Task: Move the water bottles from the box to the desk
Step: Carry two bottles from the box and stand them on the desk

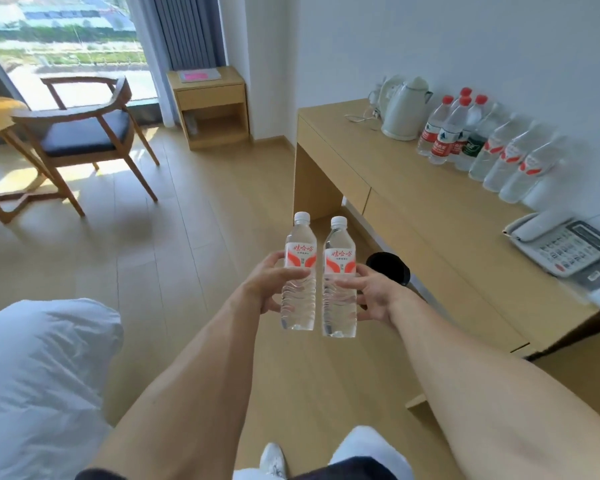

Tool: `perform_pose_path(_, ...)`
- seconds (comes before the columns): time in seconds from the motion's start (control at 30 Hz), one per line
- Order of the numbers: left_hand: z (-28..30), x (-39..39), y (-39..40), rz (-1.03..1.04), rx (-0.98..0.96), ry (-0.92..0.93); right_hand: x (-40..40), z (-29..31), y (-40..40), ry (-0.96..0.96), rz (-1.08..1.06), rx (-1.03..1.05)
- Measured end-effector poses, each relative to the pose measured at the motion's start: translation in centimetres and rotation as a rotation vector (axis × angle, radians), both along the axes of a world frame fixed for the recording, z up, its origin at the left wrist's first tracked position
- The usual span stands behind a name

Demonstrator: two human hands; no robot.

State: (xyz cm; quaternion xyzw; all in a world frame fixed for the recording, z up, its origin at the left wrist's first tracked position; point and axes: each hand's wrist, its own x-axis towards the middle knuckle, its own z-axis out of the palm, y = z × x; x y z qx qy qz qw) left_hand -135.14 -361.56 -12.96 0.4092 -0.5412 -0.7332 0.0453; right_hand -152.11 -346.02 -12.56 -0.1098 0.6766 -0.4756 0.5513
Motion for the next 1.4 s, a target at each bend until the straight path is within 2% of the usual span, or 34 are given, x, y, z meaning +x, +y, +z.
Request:
perform_pose_path(0.47,-0.4,-10.0,-10.6,-0.08,-0.004,-0.014,-8.3,-0.4,-9.8,0.015,-0.075,-0.007)
perform_pose_path(0.67,-0.3,-16.6,-16.7,-0.047,-0.047,-0.035,-15.2,-1.5,-17.0,0.0,-0.061,-0.06)
perform_pose_path(0.93,2.1,-27.6,-23.5,-0.061,-0.072,-0.003,-25.8,-0.1,-23.8,-0.036,-0.094,-0.123)
perform_pose_path(1.2,3.3,-39.6,-25.2,-0.197,-0.056,0.058,-35.5,1.9,-23.2,0.016,-0.248,-0.105)
perform_pose_path(1.4,3.1,-49.5,-24.2,-0.439,-0.064,0.073,-41.3,1.6,-20.0,0.027,-0.465,-0.09)
